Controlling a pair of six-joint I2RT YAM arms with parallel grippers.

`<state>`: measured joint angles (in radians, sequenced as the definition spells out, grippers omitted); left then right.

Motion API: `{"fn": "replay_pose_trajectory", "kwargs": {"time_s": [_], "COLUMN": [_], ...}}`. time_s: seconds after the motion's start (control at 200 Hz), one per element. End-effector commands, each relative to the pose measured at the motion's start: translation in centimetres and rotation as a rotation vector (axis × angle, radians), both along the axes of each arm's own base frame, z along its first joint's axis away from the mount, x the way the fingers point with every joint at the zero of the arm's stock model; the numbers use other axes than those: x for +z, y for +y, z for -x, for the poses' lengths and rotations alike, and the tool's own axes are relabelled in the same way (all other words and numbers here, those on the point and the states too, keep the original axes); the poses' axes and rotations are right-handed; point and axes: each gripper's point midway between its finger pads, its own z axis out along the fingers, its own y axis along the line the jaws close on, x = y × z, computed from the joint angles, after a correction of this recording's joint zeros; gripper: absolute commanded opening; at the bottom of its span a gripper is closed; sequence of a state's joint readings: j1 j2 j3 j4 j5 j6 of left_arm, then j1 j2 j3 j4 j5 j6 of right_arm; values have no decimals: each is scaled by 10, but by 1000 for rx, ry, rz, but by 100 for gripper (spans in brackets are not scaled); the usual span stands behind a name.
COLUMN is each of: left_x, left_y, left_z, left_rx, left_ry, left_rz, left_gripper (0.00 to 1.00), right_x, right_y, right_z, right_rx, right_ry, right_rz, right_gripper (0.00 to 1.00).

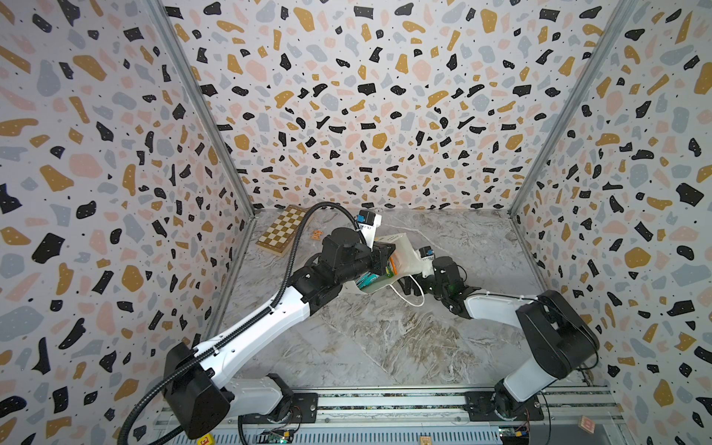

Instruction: Take the snacks out of the paper bag

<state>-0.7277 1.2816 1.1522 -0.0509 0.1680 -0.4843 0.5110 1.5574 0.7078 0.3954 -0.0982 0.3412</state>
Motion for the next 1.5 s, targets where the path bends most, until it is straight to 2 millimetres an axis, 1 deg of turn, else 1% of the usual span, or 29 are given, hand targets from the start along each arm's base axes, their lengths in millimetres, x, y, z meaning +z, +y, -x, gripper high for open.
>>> {"fn": "replay_pose_trajectory", "kwargs": {"time_s": [0.0,0.05,0.13,0.215,0.255,0.29,0.375,0.501,0.636,0.746,0.826,0.916,0.986,1.041,1.136,1.307,1.427,1.492], "left_x": [24,24,24,26,27,26,26,24,21,22,23,27,30,33,38,44,49,51], "left_y": [-5,-6,-9,-12,-13,-14,-14,-13,-10,-8,-6,-5,-5,-6,-6,0,1,0], "left_z": [5,5,5,7,8,8,7,3,-1,-6,-9,-12,-14,-15,-16,-20,-20,-19], "left_rx": [-15,-17,-25,-39,-41,-43,-32,-11,19,45,64,80,87,88,92,124,130,123], "left_ry": [-59,-57,-54,-53,-55,-54,-56,-53,-55,-60,-64,-71,-78,-82,-90,-103,-110,-112], "left_rz": [69,73,79,87,89,88,85,77,66,64,65,68,70,70,77,66,70,75], "left_gripper": [0,0,0,0,0,0,0,0,0,0,0,0,0,0,0,0,0,0], "right_x": [-2,3,16,35,47,58,87,120,148,158,154,145,137,128,115,91,73,64], "right_y": [-47,-59,-75,-84,-84,-80,-61,-43,-26,-8,6,18,25,29,38,57,62,61], "right_z": [3,4,6,8,9,13,24,45,69,90,104,119,128,129,133,139,136,129], "right_rx": [-130,-158,-198,-213,-201,-168,-48,84,206,318,387,449,474,470,492,523,513,487], "right_ry": [16,15,-3,-31,-49,-69,-118,-166,-203,-217,-208,-192,-187,-169,-144,-120,-91,-77], "right_rz": [135,157,185,191,176,150,75,-7,-78,-113,-109,-104,-113,-124,-138,-108,-73,-49], "right_gripper": [99,99,99,99,100,99,96,92,90,87,84,76,71,68,65,57,50,46]}}
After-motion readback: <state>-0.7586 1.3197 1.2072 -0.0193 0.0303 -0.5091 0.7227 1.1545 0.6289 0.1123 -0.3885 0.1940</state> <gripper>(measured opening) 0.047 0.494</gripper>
